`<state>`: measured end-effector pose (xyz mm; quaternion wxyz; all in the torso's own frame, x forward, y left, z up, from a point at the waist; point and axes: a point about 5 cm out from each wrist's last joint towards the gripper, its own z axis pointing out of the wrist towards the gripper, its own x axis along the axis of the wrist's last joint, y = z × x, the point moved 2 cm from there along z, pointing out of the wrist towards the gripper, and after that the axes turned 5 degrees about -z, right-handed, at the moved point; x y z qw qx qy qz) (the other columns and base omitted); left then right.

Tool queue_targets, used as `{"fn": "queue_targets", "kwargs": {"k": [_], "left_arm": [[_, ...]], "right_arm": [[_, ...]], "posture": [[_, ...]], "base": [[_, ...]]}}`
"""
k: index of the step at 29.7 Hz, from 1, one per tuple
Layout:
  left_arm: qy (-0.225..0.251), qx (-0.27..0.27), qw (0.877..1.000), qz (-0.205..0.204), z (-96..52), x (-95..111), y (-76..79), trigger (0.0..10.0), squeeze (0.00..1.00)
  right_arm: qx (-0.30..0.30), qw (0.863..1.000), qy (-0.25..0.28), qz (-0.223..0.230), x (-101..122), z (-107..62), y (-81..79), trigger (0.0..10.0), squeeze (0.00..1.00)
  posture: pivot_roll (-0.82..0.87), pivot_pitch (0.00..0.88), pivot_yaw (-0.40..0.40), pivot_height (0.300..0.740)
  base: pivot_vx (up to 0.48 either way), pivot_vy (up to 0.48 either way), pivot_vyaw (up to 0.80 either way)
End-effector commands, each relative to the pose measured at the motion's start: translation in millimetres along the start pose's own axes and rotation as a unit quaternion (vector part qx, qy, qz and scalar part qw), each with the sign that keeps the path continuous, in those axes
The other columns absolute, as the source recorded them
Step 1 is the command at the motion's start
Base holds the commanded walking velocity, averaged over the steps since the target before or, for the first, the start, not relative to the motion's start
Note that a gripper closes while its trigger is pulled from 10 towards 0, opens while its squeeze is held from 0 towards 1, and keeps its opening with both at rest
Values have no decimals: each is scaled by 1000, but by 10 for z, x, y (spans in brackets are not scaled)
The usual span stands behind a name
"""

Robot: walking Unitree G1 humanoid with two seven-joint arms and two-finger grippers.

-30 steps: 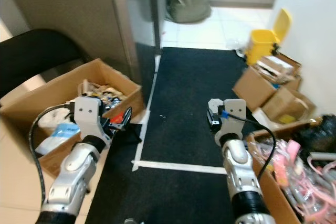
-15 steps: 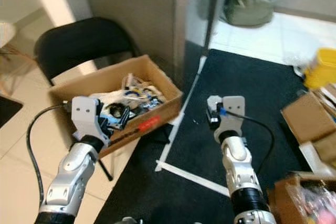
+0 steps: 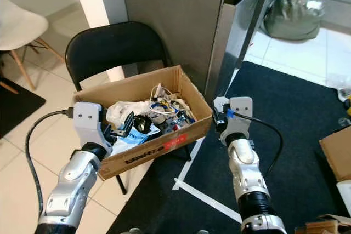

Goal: Picking trash to rubbish bin

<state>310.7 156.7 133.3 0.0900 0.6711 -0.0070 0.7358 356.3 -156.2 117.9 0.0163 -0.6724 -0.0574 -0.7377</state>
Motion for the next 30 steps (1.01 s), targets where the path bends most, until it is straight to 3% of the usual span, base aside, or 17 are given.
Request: {"fn": "queue_targets", "kwargs": {"k": [1,9,21,30], "left_arm": [[-11,0,1000,-2,-21,-49,8,10000,0],[-12,-3,1000,-1,-21,-42,13,10000,0],[-12,0,1000,-1,-24,-47,5,10000,0],[-10,2,1000,0,-20,-37,-11,10000,0]], "right_arm": [[-8,1000,-9,1,-62,-32,48,10000,0],[5,1000,-8,-11,-56,-26,18,10000,0],[12,1000,-5,-19,-44,-9,0,10000,0],[36,999,2,-1,-18,20,-74,10000,0]], "posture": [[59,148,-1,740],[60,153,1,740],[62,151,-2,740],[60,149,-3,740]], "base": [[277,0,0],[278,0,0],[278,0,714],[275,0,0]]}}
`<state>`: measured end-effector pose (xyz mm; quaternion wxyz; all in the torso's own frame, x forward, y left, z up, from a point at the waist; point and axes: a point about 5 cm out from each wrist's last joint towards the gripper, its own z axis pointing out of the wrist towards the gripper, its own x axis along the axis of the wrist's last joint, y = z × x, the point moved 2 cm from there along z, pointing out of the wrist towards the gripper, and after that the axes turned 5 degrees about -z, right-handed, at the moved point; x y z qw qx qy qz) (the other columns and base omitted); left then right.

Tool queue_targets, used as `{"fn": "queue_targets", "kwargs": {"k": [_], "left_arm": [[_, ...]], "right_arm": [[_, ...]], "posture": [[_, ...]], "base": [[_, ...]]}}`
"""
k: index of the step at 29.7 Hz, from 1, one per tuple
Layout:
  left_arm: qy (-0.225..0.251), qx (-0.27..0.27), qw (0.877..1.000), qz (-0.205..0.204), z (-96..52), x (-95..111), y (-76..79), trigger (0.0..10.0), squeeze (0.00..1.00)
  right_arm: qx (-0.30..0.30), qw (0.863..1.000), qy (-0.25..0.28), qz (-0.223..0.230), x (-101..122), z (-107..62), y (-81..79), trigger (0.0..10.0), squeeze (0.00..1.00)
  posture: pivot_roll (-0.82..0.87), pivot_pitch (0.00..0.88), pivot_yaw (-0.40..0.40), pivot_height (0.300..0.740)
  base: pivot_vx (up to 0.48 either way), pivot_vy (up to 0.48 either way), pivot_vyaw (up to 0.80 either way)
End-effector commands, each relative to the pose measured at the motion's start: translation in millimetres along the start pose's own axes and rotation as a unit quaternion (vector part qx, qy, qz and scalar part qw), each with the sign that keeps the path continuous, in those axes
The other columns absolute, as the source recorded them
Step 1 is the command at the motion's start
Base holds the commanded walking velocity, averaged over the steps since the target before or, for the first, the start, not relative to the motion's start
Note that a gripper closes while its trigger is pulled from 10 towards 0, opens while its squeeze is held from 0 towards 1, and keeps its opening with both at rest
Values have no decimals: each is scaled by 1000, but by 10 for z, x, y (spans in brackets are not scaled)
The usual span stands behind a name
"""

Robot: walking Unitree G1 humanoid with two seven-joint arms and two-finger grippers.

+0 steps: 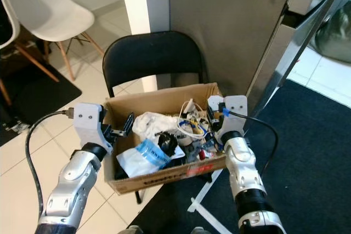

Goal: Picking trash to rubbish bin

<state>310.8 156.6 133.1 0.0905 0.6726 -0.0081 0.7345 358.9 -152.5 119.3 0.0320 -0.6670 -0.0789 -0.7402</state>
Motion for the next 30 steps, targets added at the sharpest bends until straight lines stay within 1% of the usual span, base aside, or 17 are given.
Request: {"fn": "queue_targets", "kwargs": {"k": [1,9,12,13,14,15,16,18,20,21,22,24,25,30], "left_arm": [[-8,2,1000,-1,-17,-36,-9,10000,0],[-16,-11,1000,7,2,-59,36,10000,0],[-35,-41,998,30,4,-124,92,10000,0],[-35,-41,998,30,4,-124,92,10000,0],[-57,-59,996,35,-2,-188,120,10000,0],[-78,-85,992,55,-22,-262,150,10000,0],[-93,-101,988,66,-37,-313,164,10000,0],[-100,-109,986,73,-47,-342,170,10000,0],[-101,-112,986,74,-51,-334,138,10000,0],[-101,-112,986,74,-51,-334,138,10000,0],[-100,-112,986,73,-53,-327,125,10000,0],[-100,-112,986,73,-53,-327,125,10000,0],[-101,-111,986,74,-65,-324,106,10000,0],[-102,-112,986,77,-82,-322,92,10000,0]], "right_arm": [[11,1000,-4,2,-28,-4,-45,10000,0],[27,1000,3,2,13,60,-62,10000,0],[70,998,2,-6,36,130,-167,10000,0],[70,998,2,-6,36,130,-167,10000,0],[81,997,-3,-1,28,147,-198,10000,0],[95,995,-13,2,1,163,-237,10000,0],[108,994,-23,2,-26,173,-269,10000,0],[116,993,-29,1,-44,178,-289,10000,0],[158,985,-63,-21,-146,179,-396,10000,0],[158,985,-63,-21,-146,179,-396,10000,0],[172,982,-76,-29,-187,174,-430,10000,0],[172,982,-76,-29,-187,174,-430,10000,0],[171,981,-90,-33,-231,183,-435,10000,0],[161,981,-100,-33,-256,203,-421,10000,0]], "posture": [[58,144,-5,740],[60,144,-8,740],[63,145,-14,740],[63,145,-14,740],[64,143,-18,740],[64,144,-25,740],[69,152,-27,740],[69,152,-27,740],[68,152,-29,740],[68,152,-29,740],[68,152,-29,740],[68,152,-29,740],[73,164,-30,740],[75,164,-31,740]], "base": [[0,0,0],[0,0,0],[0,0,0],[0,0,0],[0,0,0],[0,0,0],[0,0,0],[0,0,0],[0,0,0],[0,0,0],[0,0,0],[0,0,0],[0,0,0],[0,0,0]]}}
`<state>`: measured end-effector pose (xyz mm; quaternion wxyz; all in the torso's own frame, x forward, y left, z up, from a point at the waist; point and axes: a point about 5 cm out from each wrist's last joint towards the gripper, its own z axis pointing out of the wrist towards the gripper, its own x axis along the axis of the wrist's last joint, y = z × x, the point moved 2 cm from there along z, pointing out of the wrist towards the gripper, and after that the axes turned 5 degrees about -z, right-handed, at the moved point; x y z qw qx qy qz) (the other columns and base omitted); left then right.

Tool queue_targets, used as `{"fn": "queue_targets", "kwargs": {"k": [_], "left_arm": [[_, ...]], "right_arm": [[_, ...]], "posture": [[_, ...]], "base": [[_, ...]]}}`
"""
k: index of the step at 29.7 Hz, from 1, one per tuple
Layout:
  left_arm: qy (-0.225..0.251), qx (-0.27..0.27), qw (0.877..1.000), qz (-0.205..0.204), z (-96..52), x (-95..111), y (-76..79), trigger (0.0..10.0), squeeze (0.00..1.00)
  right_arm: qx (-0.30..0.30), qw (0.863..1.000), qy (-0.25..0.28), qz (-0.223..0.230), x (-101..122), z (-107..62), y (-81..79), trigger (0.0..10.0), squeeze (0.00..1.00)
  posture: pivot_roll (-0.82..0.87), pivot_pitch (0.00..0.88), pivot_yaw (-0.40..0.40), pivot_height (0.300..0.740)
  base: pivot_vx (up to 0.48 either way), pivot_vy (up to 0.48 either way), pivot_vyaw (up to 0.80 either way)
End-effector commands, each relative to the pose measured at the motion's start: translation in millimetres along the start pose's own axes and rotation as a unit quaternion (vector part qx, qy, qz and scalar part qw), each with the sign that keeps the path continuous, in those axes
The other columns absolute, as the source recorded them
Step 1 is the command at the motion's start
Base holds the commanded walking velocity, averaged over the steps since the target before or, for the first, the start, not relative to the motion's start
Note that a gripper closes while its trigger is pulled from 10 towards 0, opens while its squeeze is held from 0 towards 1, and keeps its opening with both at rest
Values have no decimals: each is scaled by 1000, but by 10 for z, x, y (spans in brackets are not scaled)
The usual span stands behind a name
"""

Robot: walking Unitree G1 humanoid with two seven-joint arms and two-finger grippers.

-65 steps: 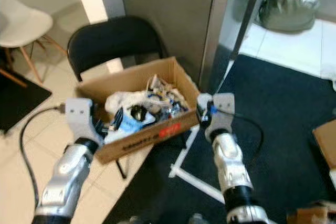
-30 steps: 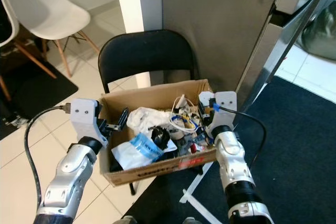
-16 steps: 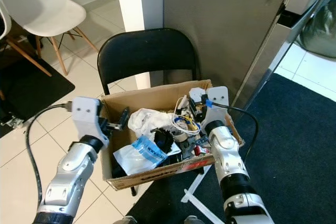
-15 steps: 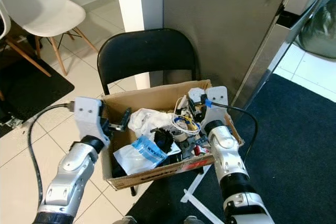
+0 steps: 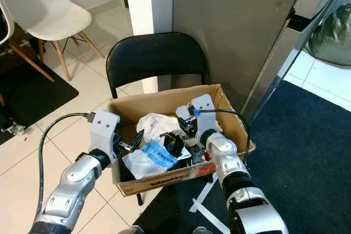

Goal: Picking trash to rubbish bin

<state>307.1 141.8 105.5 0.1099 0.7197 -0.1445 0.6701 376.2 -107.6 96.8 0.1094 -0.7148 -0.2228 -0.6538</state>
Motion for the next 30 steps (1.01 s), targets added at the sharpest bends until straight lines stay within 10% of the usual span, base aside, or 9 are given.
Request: {"fn": "queue_targets", "kwargs": {"k": [1,9,10,14,15,16,17,25,30], "left_arm": [[-12,-4,1000,4,-47,-42,-17,10000,0],[-14,-13,1000,3,-66,-45,-12,10000,0],[-13,-14,1000,2,-63,-43,-5,10000,0],[-11,-16,1000,0,-48,-32,12,10000,0],[-9,-13,1000,-3,-44,-26,10,10000,0],[-9,-13,1000,-3,-44,-26,10,10000,0],[-2,-3,1000,-16,-38,-4,-5,10000,0],[66,154,981,-94,-136,160,-314,10000,0],[54,178,979,-80,-199,115,-322,10000,0]], "right_arm": [[-3,1000,-15,1,-57,-7,4,10000,0],[-11,999,-26,17,-92,4,36,10000,75],[-12,999,-25,21,-92,1,49,10000,1000],[-49,999,-21,4,-85,-23,142,10000,1000],[-60,998,-13,11,-68,-31,174,10000,400],[-60,998,-13,11,-68,-31,174,10000,400],[-77,997,3,31,-35,-46,230,10000,0],[-174,968,102,152,81,-285,625,10000,0],[-167,970,127,121,121,-427,619,10000,0]], "posture": [[76,167,-32,740],[78,171,-34,740],[78,171,-32,740],[74,166,-32,740],[74,167,-32,740],[74,167,-32,740],[74,167,-32,740],[62,167,-26,740],[54,166,-27,740]], "base": [[0,0,0],[0,0,0],[0,0,0],[0,0,0],[0,0,0],[0,0,0],[0,0,0],[0,0,0],[0,0,0]]}}
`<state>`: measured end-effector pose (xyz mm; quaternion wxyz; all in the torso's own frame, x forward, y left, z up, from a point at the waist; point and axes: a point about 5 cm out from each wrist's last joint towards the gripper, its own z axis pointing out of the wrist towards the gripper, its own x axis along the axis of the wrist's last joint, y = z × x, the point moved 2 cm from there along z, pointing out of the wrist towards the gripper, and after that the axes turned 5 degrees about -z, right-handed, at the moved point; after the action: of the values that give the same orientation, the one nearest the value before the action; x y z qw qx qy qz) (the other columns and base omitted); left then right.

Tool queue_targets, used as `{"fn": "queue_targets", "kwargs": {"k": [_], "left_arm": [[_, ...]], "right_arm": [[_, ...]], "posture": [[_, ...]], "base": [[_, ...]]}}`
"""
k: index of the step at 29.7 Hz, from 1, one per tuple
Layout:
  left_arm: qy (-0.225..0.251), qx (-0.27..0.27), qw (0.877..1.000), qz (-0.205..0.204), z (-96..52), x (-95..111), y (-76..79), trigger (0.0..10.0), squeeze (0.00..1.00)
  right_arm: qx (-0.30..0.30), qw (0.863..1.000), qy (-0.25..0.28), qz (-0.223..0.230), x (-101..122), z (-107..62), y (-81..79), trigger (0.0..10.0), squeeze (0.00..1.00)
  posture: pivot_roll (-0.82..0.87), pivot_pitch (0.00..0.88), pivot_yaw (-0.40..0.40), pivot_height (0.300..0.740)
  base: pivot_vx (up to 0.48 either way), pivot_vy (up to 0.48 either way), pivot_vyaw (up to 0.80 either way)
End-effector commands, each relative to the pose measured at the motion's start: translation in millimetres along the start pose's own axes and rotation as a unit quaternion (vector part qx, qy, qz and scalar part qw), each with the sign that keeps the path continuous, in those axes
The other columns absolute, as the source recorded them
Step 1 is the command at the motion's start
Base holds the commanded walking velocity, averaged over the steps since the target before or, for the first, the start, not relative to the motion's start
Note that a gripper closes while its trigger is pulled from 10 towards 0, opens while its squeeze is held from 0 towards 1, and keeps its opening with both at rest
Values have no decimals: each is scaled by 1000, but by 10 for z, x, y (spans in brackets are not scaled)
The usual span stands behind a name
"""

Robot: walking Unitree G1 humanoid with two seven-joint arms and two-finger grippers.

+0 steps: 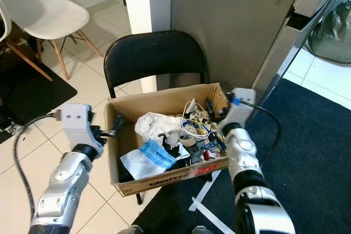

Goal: Picking trash to rubbish bin

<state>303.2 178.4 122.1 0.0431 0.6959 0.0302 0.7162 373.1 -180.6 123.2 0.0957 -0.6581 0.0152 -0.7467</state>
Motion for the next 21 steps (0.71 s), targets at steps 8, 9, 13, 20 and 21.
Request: {"fn": "queue_targets", "kwargs": {"k": [8,9,13,20,21], "left_arm": [[1,26,999,-23,-23,-11,13,10000,0],[2,25,999,-25,-21,-7,24,10000,0],[3,20,999,-31,-24,-2,60,10000,0],[1,11,999,-30,-49,-22,115,10000,0],[0,11,999,-32,-48,-24,116,10000,0]], "right_arm": [[16,1000,-4,3,-140,-247,-50,10000,0],[16,1000,-6,4,-158,-272,-62,10000,0],[19,1000,-9,6,-178,-314,-97,10000,0],[35,999,-14,1,-175,-352,-159,10000,0],[37,999,-15,0,-173,-354,-163,10000,0]], "posture": [[46,154,-20,740],[46,154,-20,740],[45,149,-19,740],[47,141,-20,740],[47,141,-20,740]], "base": [[0,0,0],[0,0,0],[0,0,0],[0,0,0],[0,0,0]]}}
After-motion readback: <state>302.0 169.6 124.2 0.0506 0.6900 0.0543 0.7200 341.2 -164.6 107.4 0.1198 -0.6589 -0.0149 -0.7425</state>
